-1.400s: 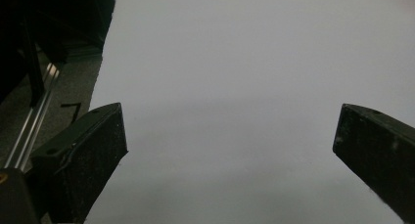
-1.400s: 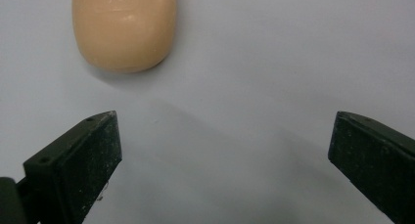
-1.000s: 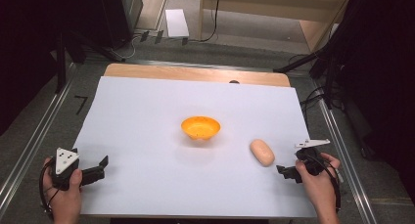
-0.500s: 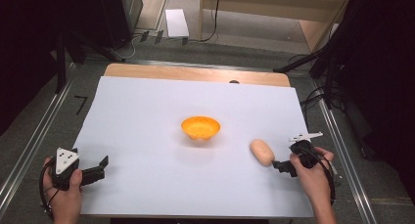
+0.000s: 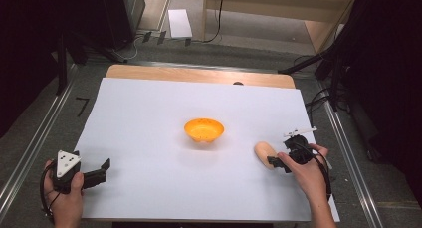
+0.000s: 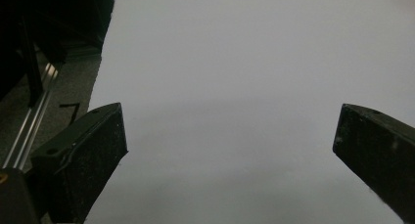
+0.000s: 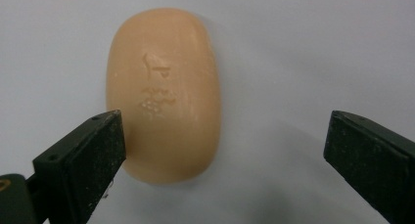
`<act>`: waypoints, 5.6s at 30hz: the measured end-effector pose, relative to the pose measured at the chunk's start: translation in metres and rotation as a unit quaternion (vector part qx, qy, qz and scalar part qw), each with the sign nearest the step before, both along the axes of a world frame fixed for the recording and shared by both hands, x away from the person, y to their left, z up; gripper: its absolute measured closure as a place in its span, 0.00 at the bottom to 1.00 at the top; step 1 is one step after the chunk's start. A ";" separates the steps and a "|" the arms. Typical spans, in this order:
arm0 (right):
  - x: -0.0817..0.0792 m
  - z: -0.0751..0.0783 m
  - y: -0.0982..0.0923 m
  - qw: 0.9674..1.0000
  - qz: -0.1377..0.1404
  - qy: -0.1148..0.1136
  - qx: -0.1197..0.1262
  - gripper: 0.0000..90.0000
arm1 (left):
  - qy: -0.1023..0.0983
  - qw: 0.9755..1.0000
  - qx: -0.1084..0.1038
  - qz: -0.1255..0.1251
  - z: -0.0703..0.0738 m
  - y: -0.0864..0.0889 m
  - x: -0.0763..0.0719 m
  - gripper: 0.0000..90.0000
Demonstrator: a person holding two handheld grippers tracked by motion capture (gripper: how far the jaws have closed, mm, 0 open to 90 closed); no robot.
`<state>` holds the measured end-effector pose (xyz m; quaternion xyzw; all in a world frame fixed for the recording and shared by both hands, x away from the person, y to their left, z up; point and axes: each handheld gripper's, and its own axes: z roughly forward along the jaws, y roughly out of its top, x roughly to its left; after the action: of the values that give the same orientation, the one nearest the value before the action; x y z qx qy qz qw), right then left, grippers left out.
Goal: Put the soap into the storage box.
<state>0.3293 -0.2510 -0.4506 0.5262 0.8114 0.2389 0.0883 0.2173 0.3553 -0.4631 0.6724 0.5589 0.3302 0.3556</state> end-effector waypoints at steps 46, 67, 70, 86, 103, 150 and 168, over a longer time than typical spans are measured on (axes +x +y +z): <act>0.006 -0.009 0.044 0.999 0.023 0.004 -0.045 0.36 | 0.002 1.000 0.003 -0.003 0.000 0.000 0.000 0.00; 0.013 0.011 0.036 0.994 0.100 -0.021 -0.024 0.37 | 0.002 1.000 0.002 -0.004 0.000 0.000 0.001 0.00; 0.016 0.019 0.040 0.991 0.125 -0.033 -0.031 0.37 | 0.002 1.000 0.002 -0.003 0.000 0.000 0.000 0.00; 0.038 0.044 0.071 0.970 0.228 -0.074 -0.030 0.37 | 0.000 1.000 -0.002 -0.003 0.000 0.000 0.000 0.00; 0.055 0.059 0.107 0.942 0.319 -0.091 -0.051 0.37 | 0.004 1.000 -0.002 -0.004 0.000 0.000 0.001 0.00; 0.082 0.070 0.190 0.893 0.435 -0.105 -0.052 0.37 | 0.003 1.000 0.001 0.004 0.000 0.000 0.001 0.00; 0.088 0.060 0.215 0.873 0.473 -0.100 -0.062 0.37 | 0.003 1.000 0.000 0.004 0.000 0.000 0.001 0.00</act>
<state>0.4170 -0.0361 -0.3902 0.0466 0.9634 0.2524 0.0778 0.2179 0.3557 -0.4632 0.6713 0.5623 0.3296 0.3528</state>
